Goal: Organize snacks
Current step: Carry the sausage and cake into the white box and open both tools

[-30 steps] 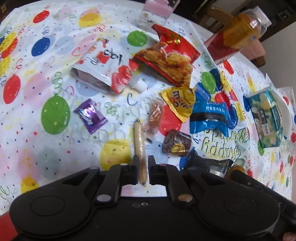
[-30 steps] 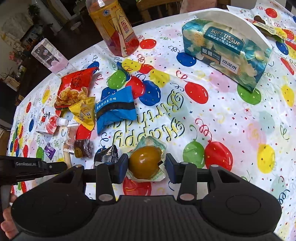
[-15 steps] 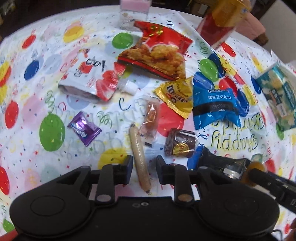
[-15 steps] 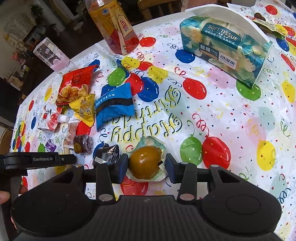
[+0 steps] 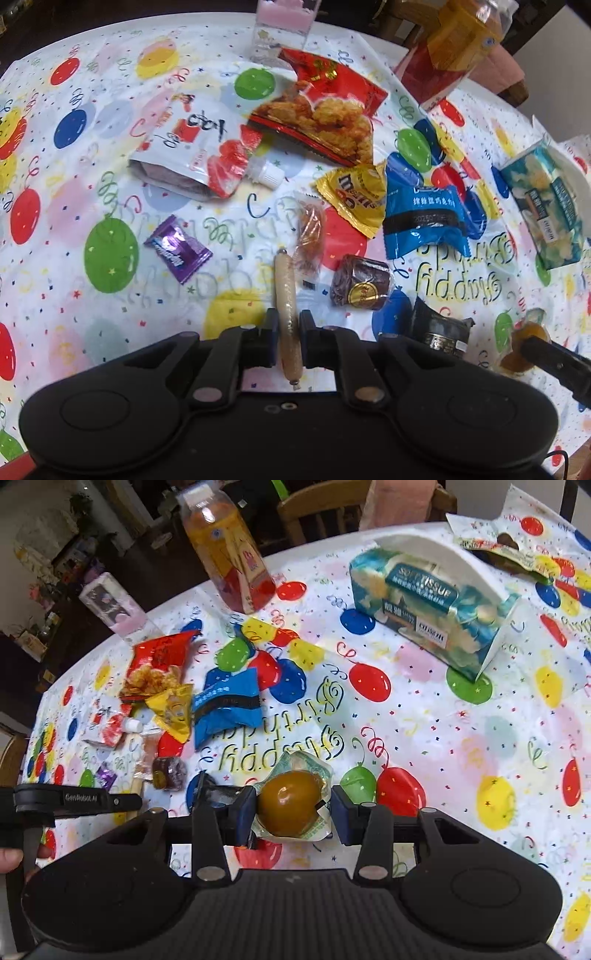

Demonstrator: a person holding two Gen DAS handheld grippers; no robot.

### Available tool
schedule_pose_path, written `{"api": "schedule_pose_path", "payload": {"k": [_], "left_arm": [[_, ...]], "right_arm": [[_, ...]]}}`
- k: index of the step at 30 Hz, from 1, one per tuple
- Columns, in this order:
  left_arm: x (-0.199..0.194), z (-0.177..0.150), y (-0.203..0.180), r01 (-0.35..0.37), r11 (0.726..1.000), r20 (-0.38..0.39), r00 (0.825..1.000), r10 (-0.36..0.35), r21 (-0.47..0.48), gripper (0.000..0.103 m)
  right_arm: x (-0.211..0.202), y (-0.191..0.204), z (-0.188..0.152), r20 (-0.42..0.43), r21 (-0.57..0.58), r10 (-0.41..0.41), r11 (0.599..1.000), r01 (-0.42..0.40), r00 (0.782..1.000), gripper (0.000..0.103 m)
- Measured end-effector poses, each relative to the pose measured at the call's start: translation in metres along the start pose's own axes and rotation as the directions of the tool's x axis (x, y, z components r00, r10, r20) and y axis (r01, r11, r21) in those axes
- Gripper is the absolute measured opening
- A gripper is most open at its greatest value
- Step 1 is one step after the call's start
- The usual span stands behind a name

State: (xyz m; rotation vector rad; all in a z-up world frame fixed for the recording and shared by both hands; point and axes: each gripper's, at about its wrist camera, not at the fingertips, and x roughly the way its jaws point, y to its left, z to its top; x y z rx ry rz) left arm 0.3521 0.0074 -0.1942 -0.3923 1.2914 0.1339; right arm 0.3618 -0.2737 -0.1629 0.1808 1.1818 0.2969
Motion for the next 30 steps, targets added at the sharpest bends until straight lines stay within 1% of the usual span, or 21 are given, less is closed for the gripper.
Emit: {"api": "schedule_pose_path", "payload": {"k": [5,10,15,18,24,30], "left_arm": [[-0.016,-0.002,0.008,0.045,0.999,0.015,0.999,-0.045,-0.02,0.009],[-0.033,-0.008,0.015,0.088,0.996,0.025,0.996,-0.088,-0.026,0.008],[-0.059,-0.02,0.024,0.14,0.99,0.052,0.989,-0.139,-0.013,0.008],[-0.08,-0.03,0.031,0.168,0.986,0.067,0.983,-0.168,0.004,0.008],[-0.121,-0.054,0.05,0.201,0.979,0.103,0.974,-0.203,0.024,0.008],[-0.156,-0.08,0.067,0.21,0.976,0.137,0.967,-0.216,0.055,0.008]], "right_arm": [[-0.026,0.009,-0.01,0.016,-0.039,0.024,0.999,-0.023,1.0,0.042],[-0.05,0.016,-0.023,0.016,-0.053,0.057,0.997,-0.056,0.998,0.042],[-0.07,0.03,-0.041,0.01,-0.091,0.081,0.993,-0.08,0.997,0.042],[-0.079,0.041,-0.052,0.005,-0.121,0.088,0.989,-0.087,0.996,0.042],[-0.096,0.062,-0.072,0.009,-0.167,0.101,0.981,-0.098,0.995,0.042],[-0.108,0.086,-0.091,0.004,-0.217,0.116,0.97,-0.113,0.993,0.042]]}}
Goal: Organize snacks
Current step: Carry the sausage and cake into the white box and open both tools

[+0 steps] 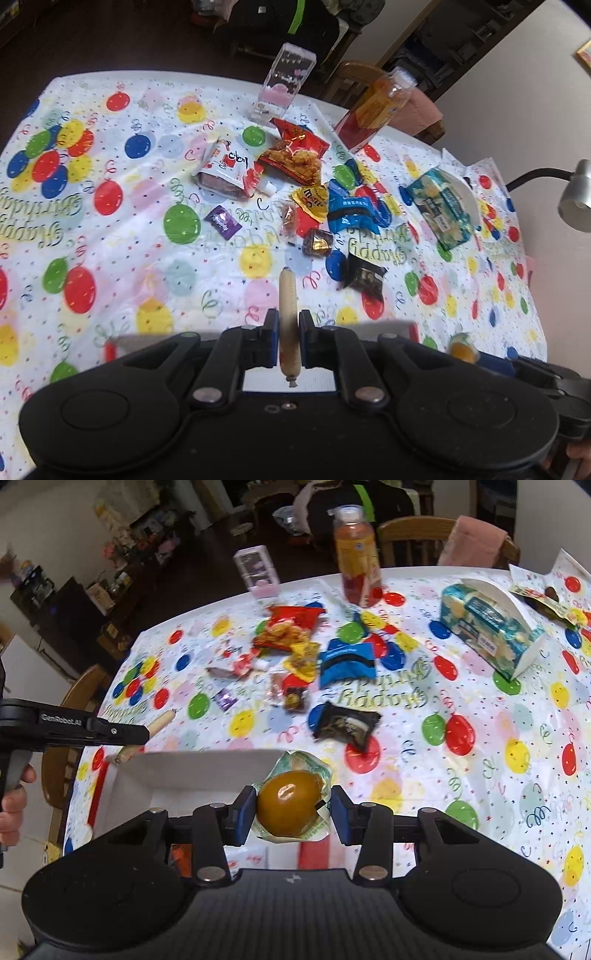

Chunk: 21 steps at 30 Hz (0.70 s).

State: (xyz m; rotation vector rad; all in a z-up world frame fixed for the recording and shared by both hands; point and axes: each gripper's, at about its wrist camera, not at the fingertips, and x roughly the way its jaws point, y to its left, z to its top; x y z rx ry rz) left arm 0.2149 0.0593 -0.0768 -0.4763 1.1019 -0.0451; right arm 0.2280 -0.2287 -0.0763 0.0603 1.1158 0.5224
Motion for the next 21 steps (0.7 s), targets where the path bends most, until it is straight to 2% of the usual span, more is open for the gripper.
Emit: {"api": "schedule_pose_path", "payload": {"k": [6,8,16,21], "left_arm": [[-0.027,-0.026,0.004,0.016,0.999,0.015,1.0,-0.017,0.051,0.008],[-0.03,-0.035,0.007,-0.002,0.997,0.014,1.0,0.001,0.072,0.008],[-0.012,-0.068,0.016,-0.023,0.994,-0.04,0.999,0.028,0.107,0.008],[0.012,-0.081,0.023,-0.059,0.993,-0.069,0.995,0.066,0.106,0.008]], "right_arm": [[0.001,0.027,-0.015,-0.019,-0.056,0.013,0.998,-0.014,1.0,0.042],[0.006,0.034,-0.02,-0.037,-0.077,0.011,0.997,-0.013,0.999,0.042],[0.038,0.058,-0.035,-0.109,-0.169,-0.01,0.986,-0.009,0.994,0.042],[0.062,0.063,-0.037,-0.139,-0.18,-0.025,0.984,-0.001,0.99,0.043]]}}
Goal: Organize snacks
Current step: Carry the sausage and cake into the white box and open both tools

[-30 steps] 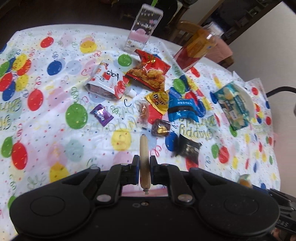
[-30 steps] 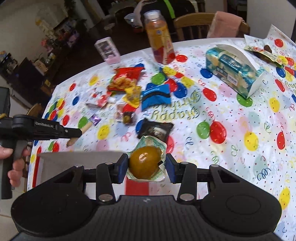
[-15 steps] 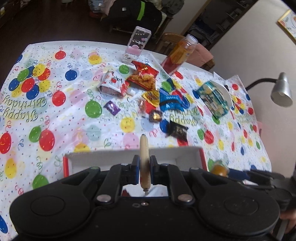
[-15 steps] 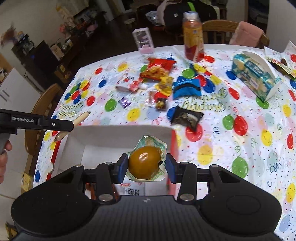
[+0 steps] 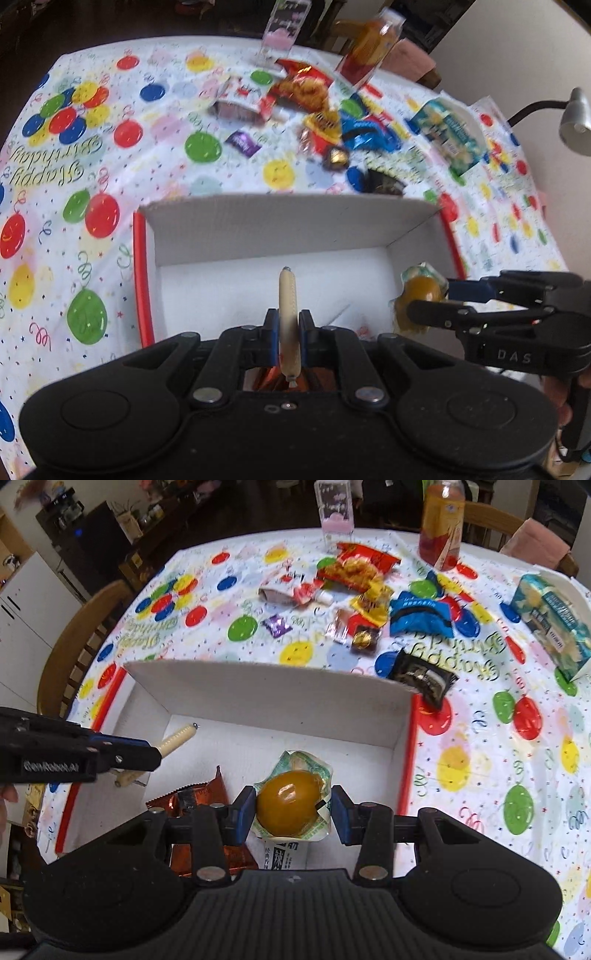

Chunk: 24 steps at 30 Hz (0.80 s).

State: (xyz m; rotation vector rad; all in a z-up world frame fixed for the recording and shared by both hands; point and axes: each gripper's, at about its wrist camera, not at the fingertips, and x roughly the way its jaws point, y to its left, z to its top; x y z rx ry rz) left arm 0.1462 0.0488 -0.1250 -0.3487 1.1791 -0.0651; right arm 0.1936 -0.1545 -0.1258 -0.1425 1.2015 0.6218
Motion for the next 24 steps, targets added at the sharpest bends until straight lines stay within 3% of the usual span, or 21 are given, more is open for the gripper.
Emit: {"api": "schedule_pose_path", "payload": {"k": [9,24], "left_arm": [[0.029,-0.007,0.004,-0.053,0.999,-0.012,0.999,0.053,0.008,0.008],[0.049,-0.01,0.007,-0.074,0.997,-0.059,0.995,0.075,0.017,0.009]], "right_arm": [[0.028,-0.002,0.004,-0.019,0.021,0.0,1.0,0.0,1.0,0.045],[0.022,-0.005,0.002,0.015,0.026,0.001,1.0,-0.001,1.0,0.049]]}}
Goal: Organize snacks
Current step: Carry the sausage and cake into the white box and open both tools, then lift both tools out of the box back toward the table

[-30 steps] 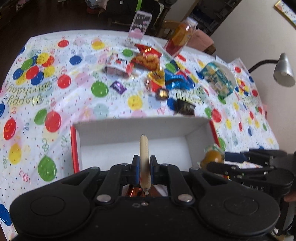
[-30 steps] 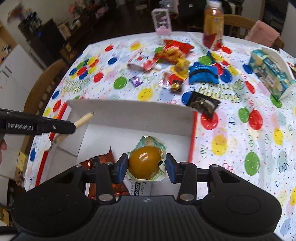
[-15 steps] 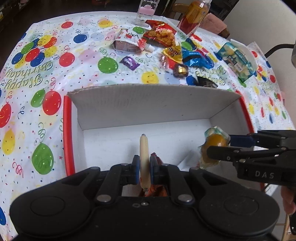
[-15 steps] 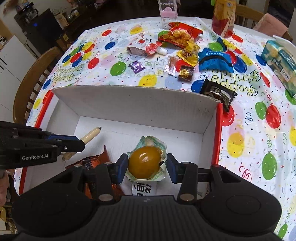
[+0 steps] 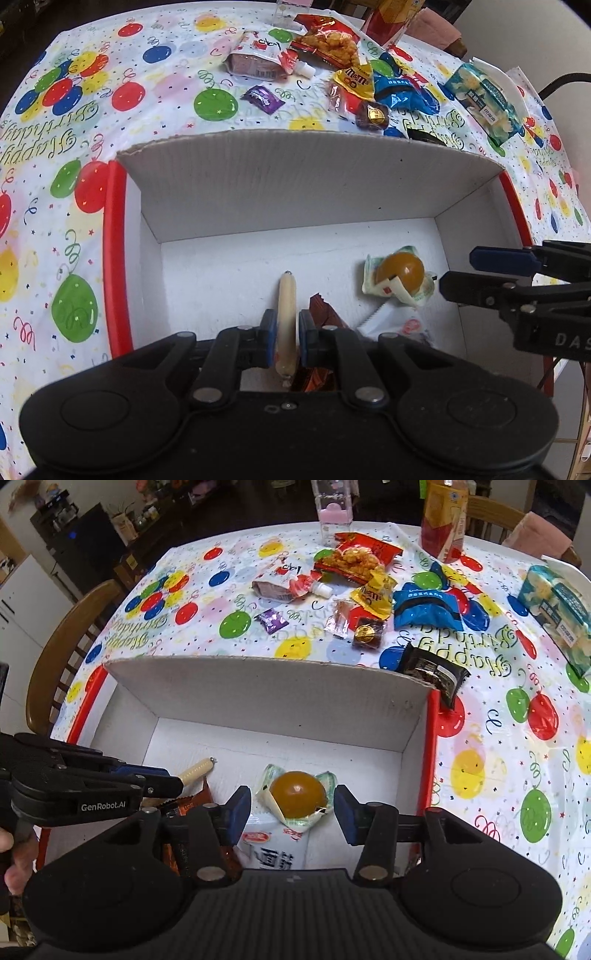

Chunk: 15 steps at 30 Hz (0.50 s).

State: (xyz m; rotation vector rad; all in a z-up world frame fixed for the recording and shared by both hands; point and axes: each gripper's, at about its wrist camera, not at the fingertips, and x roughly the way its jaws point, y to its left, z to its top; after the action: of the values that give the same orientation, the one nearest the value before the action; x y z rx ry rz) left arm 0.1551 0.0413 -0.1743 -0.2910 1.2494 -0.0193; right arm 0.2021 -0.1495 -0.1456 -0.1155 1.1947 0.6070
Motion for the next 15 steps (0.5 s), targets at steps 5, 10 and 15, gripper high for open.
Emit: {"api": "schedule_pose_path", "payload": {"k": [5,10,15], "left_arm": [[-0.003,-0.001,0.001,0.0,1.0,-0.002,1.0,0.0,-0.004,0.016],[-0.012,-0.004,-0.003,0.004,1.0,0.012,1.0,-0.005,0.016,0.025],[-0.029,-0.005,-0.007,0.02,0.999,0.045,0.999,-0.021,0.028,0.027]], "right_arm": [[-0.012,-0.002,-0.002,0.023,0.013,0.019,1.0,-0.019,1.0,0.06],[-0.03,0.002,-0.008,0.054,0.012,0.03,0.999,-0.031,0.998,0.062],[-0.055,0.005,-0.013,0.104,0.001,0.046,0.999,-0.047,0.993,0.07]]}}
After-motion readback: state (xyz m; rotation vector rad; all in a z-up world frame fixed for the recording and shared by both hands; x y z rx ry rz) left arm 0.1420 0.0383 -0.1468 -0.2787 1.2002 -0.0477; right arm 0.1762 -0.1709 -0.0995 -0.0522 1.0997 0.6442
